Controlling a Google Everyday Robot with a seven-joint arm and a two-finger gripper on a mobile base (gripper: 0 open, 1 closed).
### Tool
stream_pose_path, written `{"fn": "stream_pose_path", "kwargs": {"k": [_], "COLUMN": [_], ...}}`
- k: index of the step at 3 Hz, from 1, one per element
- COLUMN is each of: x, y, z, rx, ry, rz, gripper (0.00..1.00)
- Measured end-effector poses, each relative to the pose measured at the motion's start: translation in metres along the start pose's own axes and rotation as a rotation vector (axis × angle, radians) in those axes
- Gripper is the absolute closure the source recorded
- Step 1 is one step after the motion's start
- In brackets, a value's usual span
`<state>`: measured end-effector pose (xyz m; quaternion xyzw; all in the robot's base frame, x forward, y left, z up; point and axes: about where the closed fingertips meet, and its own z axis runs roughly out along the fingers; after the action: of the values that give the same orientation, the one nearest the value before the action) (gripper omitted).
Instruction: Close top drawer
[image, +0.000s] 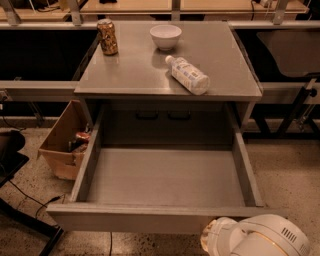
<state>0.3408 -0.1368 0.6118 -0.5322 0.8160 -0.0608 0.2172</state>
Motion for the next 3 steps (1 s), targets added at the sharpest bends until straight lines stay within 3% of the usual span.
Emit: {"fn": "stream_pose_path", "kwargs": {"k": [1,3], "x": [0.001,-0.015], "y": [-0.015,-0.051], "z": [0.005,0.013], "rx": [0.030,0.085], "ry": [-0.026,-0.076], "rz": [0.024,-0.015], "gripper": [1.00,1.00]}}
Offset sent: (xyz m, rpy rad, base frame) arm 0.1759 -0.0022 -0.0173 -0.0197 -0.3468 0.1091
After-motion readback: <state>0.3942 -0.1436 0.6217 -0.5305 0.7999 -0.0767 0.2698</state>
